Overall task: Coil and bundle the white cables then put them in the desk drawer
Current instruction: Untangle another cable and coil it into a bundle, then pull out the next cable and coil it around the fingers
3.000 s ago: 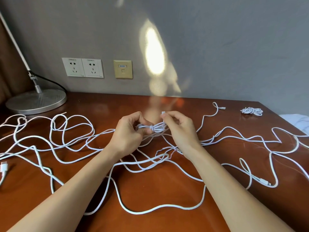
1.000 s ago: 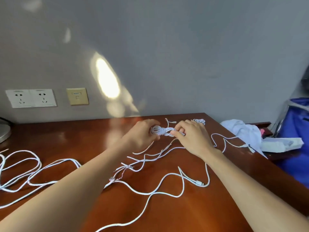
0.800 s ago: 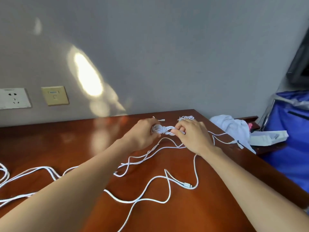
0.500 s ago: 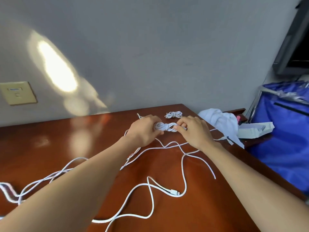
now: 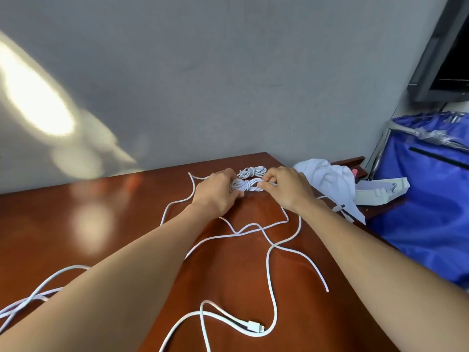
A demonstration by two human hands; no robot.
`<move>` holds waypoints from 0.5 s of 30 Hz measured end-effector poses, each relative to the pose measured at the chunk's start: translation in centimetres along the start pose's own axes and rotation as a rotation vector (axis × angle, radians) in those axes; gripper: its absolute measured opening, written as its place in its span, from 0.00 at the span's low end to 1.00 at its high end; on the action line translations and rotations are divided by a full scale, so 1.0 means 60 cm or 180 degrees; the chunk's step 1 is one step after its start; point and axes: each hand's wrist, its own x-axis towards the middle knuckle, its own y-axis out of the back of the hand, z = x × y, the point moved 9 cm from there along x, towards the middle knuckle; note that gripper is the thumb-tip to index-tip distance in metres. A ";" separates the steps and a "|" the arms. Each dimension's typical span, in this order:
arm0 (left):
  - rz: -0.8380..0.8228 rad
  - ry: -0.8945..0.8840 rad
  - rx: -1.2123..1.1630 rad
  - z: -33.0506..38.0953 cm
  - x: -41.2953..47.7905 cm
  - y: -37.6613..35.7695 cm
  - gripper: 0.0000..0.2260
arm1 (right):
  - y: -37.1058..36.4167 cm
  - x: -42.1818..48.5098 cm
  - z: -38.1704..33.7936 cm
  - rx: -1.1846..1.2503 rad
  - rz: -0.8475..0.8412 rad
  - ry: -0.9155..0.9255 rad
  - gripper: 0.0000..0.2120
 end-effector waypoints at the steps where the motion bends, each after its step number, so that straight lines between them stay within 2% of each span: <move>1: 0.0010 0.0014 -0.0008 -0.001 0.005 -0.003 0.18 | -0.002 0.005 0.002 0.0014 -0.0007 -0.0019 0.13; 11: 0.0140 0.0133 0.0181 -0.016 0.029 -0.037 0.18 | -0.026 0.035 0.015 -0.0026 -0.0222 -0.0119 0.16; 15: 0.0164 0.0051 0.0075 -0.012 0.021 -0.035 0.26 | -0.024 0.030 0.014 -0.0009 -0.0141 -0.0116 0.17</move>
